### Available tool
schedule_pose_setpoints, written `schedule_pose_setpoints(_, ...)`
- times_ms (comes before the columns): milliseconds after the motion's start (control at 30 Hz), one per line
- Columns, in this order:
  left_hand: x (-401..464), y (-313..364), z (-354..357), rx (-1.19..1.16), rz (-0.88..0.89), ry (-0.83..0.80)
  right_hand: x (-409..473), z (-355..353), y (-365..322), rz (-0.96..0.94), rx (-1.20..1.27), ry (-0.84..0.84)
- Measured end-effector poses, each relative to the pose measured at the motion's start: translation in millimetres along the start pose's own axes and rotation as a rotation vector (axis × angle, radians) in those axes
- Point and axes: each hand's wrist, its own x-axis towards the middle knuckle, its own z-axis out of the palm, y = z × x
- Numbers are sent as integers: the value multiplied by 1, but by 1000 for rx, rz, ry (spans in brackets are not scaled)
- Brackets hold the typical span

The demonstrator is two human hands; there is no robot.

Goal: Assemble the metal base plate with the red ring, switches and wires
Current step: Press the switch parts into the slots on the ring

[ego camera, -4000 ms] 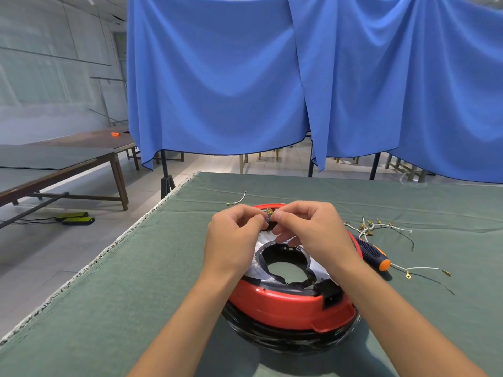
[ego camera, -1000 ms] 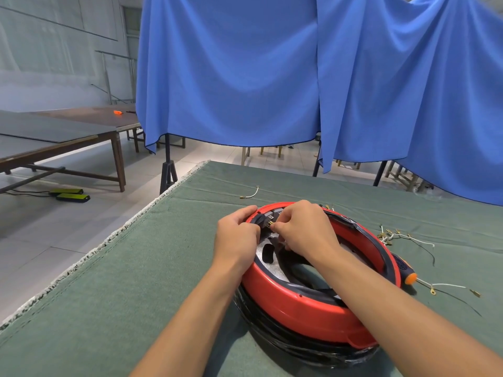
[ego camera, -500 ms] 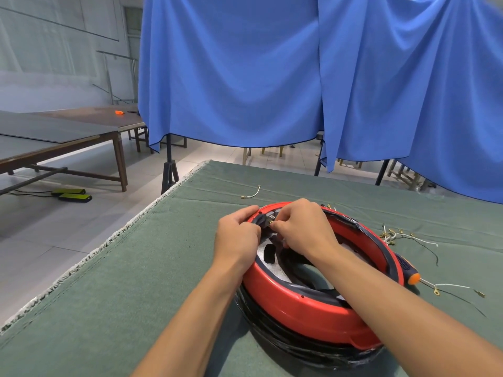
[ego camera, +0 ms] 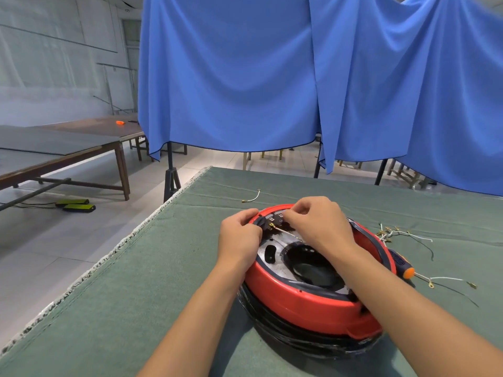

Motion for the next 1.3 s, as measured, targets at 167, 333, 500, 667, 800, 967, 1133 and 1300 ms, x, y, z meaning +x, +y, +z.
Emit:
schedule_pose_setpoints(167,4,-2,-4,110,60,-33,-9,-46,36,39,-78,214)
schedule_pose_setpoints(333,3,0,-4,277,168,-14,-21,-57,89,275,209,129)
schedule_pose_setpoints(500,-13,12,1,675,379,118,-32,-36,104,420,666,159)
schedule_pose_setpoints(667,-47,24,33,844,549,-1,-32,-27,106,475,692,205)
schedule_pose_setpoints(800,-72,24,65,936,673,-166,-33,-20,104,422,673,151)
schedule_pose_setpoints(967,-72,20,81,1179,831,-370,-29,-35,116,217,457,161)
schedule_pose_setpoints(1133,-55,18,84,1201,765,-343,-31,-52,150,150,33,399)
schedule_pose_setpoints(1300,-54,19,84,1201,758,-352,-30,-42,162,161,-311,186)
